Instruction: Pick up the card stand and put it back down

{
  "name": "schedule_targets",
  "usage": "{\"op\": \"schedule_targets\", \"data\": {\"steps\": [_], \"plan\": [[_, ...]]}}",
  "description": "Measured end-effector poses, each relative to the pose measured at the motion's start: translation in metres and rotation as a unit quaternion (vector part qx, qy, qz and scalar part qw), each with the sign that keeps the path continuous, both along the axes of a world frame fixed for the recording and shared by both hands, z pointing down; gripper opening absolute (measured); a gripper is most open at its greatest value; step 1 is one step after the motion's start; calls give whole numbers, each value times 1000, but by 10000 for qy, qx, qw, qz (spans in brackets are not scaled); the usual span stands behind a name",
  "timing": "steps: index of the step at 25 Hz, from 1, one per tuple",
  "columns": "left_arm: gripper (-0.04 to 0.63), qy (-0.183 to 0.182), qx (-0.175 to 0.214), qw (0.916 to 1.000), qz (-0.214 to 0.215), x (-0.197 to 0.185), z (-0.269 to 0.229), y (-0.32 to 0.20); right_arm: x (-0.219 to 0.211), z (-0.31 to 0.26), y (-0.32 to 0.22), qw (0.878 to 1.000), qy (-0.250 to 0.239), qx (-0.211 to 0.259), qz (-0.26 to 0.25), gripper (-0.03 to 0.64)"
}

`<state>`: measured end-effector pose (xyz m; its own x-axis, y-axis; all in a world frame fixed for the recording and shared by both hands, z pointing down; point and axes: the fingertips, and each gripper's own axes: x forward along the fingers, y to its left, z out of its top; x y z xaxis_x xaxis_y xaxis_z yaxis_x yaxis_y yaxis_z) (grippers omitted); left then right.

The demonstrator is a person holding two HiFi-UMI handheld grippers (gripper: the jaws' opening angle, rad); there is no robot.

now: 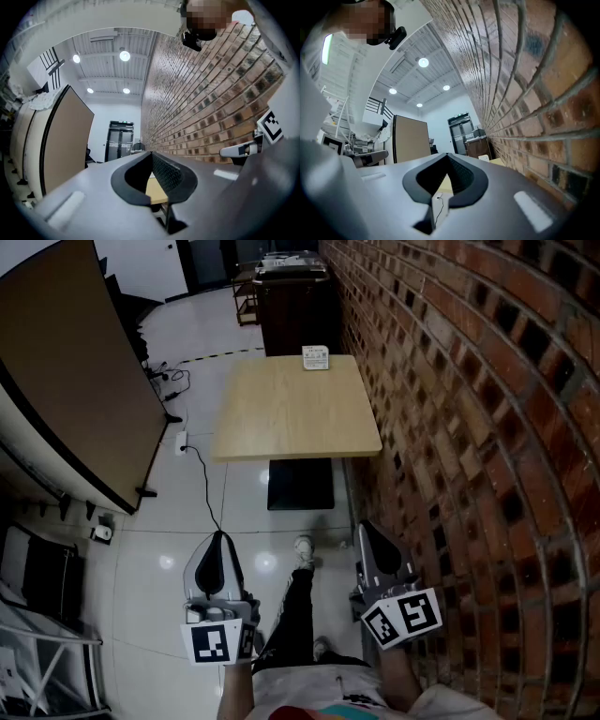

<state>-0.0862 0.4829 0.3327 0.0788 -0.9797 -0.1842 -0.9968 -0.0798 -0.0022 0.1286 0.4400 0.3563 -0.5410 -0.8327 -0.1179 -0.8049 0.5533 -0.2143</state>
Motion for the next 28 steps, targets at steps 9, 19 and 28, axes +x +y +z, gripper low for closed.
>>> {"op": "schedule_targets", "data": {"steps": [9,19,28], "plan": [[0,-3,279,9995,161,-24,31,-222,-7,19,-191,9978,183,488,408,5],[0,-47,504,9974,522,-90,-36,-546,-71,-32,-510,9910,650,690,948,5],[0,75,245,9987,450,-102,-21,-625,-91,12,-610,9931,861,37,799,5]]}}
